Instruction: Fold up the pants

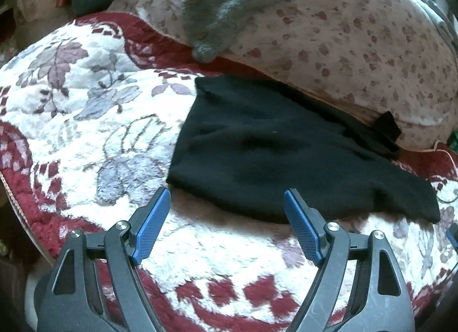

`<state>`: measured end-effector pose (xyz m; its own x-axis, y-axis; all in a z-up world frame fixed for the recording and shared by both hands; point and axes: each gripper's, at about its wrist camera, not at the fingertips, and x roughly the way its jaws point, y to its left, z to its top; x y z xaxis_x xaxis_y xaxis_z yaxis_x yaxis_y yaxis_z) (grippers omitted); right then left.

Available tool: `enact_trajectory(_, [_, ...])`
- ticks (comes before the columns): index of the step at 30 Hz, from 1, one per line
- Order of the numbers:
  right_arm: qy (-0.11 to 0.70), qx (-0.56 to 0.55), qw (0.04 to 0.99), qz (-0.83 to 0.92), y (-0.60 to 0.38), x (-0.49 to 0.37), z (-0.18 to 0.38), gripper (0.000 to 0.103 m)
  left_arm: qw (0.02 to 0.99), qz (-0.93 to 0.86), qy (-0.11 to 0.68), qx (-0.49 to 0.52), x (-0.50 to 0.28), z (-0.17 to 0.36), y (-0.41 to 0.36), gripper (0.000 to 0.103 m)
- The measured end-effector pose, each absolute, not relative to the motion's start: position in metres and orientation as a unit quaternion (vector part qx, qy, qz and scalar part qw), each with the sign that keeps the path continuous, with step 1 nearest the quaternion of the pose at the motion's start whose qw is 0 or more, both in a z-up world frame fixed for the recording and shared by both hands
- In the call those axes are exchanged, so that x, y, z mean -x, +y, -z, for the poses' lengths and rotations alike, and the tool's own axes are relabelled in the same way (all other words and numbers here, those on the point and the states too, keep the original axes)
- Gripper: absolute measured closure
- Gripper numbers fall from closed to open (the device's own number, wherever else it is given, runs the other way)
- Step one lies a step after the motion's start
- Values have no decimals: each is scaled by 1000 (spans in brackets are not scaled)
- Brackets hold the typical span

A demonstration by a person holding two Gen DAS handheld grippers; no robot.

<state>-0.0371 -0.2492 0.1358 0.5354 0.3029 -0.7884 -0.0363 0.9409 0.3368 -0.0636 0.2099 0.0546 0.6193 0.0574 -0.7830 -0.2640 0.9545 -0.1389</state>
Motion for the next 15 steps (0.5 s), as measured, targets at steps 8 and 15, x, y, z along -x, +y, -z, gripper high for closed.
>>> enact_trajectory(8, [489, -157, 853, -91, -258, 28, -119, 21, 882, -100, 438, 138, 62, -44, 232, 22])
enact_trajectory(15, [490, -158, 854, -70, -272, 23, -112, 21, 873, -99, 450, 161, 41, -35, 241, 22])
